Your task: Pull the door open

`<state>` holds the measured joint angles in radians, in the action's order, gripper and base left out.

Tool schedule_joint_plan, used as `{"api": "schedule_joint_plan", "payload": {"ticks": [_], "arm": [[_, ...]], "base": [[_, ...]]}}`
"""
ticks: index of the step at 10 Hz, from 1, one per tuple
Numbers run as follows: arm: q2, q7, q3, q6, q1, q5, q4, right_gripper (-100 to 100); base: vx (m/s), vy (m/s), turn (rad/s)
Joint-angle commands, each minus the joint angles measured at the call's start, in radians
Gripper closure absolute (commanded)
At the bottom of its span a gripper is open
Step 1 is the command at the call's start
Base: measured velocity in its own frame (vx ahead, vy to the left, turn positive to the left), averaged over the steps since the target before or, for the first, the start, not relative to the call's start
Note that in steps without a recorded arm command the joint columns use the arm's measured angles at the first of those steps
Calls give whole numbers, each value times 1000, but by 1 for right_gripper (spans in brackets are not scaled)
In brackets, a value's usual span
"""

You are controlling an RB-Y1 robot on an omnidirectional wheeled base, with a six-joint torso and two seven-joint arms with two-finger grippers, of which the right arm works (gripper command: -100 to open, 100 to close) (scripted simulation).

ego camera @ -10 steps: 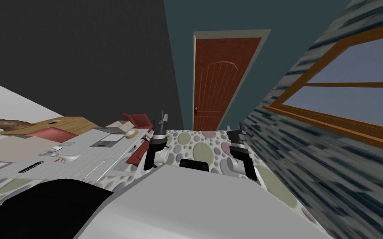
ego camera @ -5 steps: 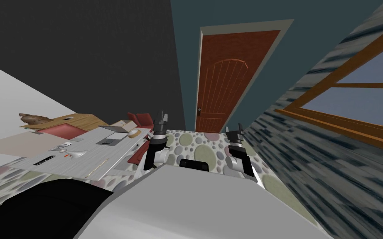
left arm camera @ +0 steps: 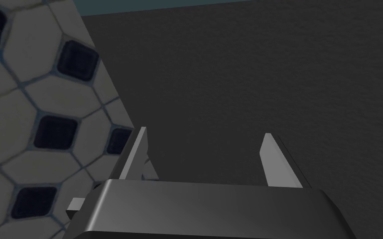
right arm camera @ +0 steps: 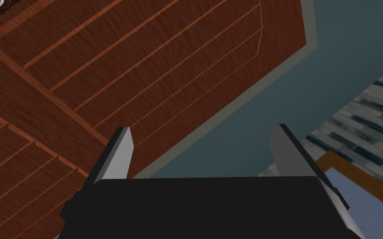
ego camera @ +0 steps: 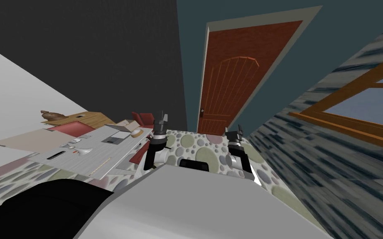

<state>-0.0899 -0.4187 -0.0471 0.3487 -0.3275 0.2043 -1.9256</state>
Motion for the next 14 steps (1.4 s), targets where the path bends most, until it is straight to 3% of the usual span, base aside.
{"api": "schedule_joint_plan", "payload": {"ticks": [1, 14], "arm": [[0, -30, -5, 3, 16, 21, 36, -100], [9, -261, -57, -4, 146, 198, 291, -100]], "base": [[105, 11, 131], [108, 11, 117]]}}
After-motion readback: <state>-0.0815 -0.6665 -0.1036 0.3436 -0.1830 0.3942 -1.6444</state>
